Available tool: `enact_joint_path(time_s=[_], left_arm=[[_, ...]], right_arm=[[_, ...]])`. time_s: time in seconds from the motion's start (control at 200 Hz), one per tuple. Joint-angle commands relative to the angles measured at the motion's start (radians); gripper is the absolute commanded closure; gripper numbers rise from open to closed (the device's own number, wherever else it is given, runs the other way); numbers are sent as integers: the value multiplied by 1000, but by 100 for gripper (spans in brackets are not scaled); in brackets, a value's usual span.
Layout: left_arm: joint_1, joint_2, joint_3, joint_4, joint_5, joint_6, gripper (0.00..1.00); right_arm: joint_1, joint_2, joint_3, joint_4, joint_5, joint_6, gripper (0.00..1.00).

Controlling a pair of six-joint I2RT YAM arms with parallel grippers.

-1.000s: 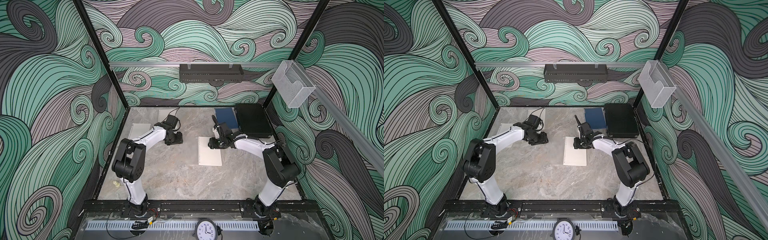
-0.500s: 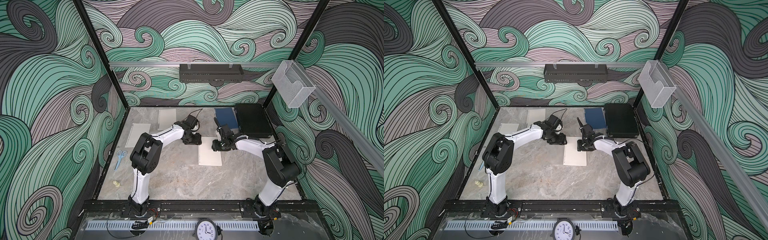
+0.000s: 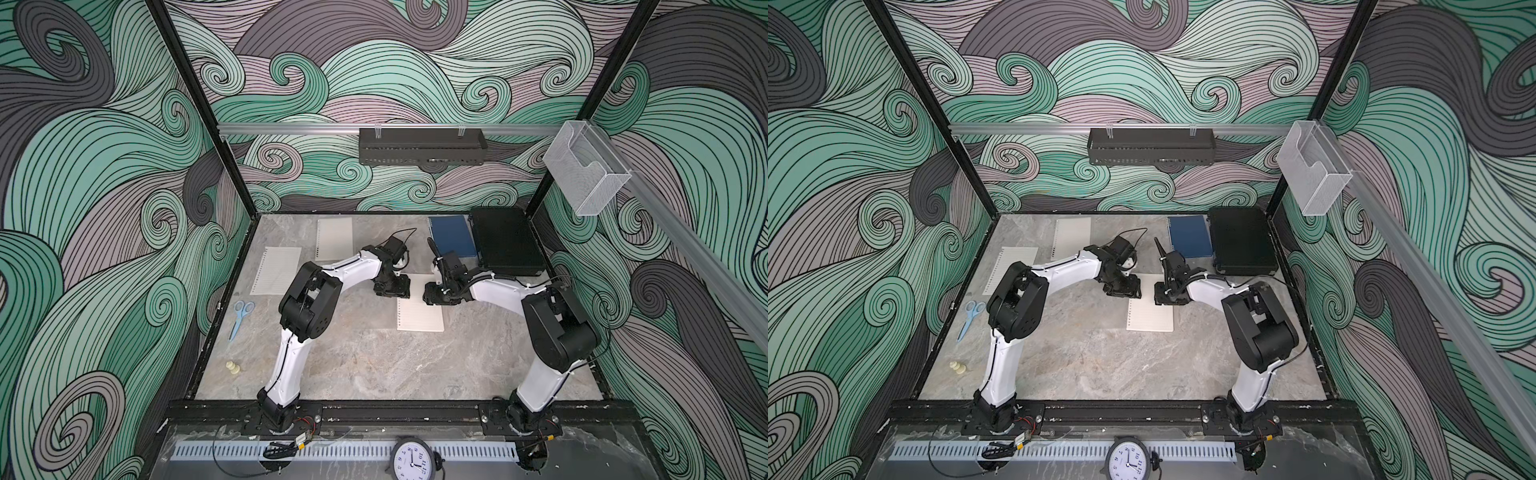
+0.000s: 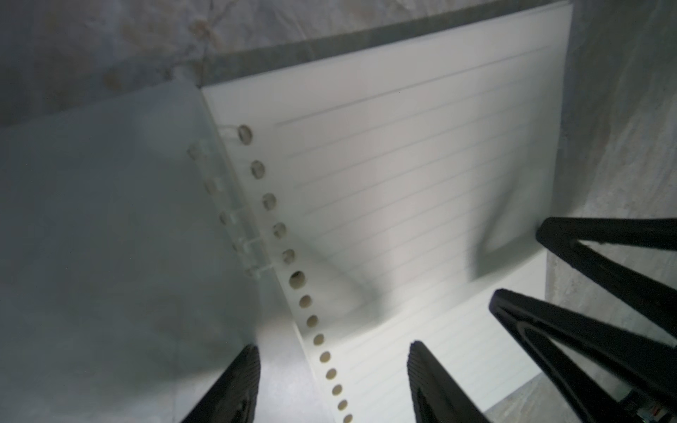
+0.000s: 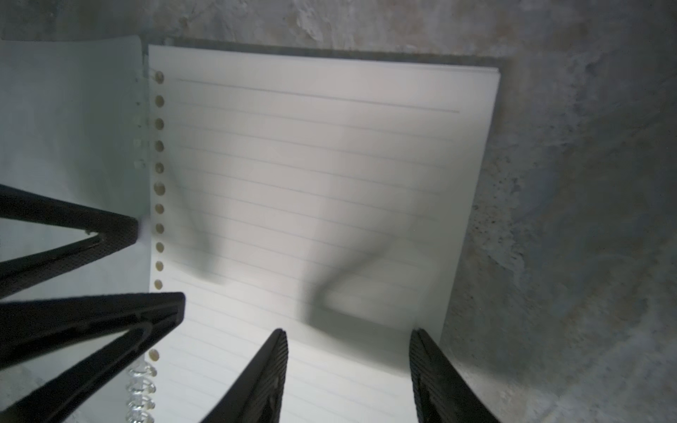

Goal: Tear off pages from different notebooks
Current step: Move the notebook to the center of the board.

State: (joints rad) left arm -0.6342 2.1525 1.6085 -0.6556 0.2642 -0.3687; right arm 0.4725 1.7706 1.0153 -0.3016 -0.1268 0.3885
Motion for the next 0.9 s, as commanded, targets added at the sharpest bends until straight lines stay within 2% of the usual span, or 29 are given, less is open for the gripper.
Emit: enact_joint_path(time_s=[0.0, 0.305, 0.485, 0.696, 0.896], left_arm=[[-9, 32, 30, -47, 13, 21, 37], [-12, 42, 45, -56, 17, 23, 37], [-16, 41, 42, -66, -4, 27, 38], [-16, 34, 32, -73, -16, 36, 39], [-16, 43, 24, -79, -34, 32, 45]], right_arm=[[9, 39, -42, 41, -100, 44, 45], [62, 76, -28, 87, -155, 76, 46], [64, 68, -31, 125, -195, 84, 46], [50, 35, -37, 111, -178, 67, 46], [36, 18, -51, 122, -195, 67, 46]])
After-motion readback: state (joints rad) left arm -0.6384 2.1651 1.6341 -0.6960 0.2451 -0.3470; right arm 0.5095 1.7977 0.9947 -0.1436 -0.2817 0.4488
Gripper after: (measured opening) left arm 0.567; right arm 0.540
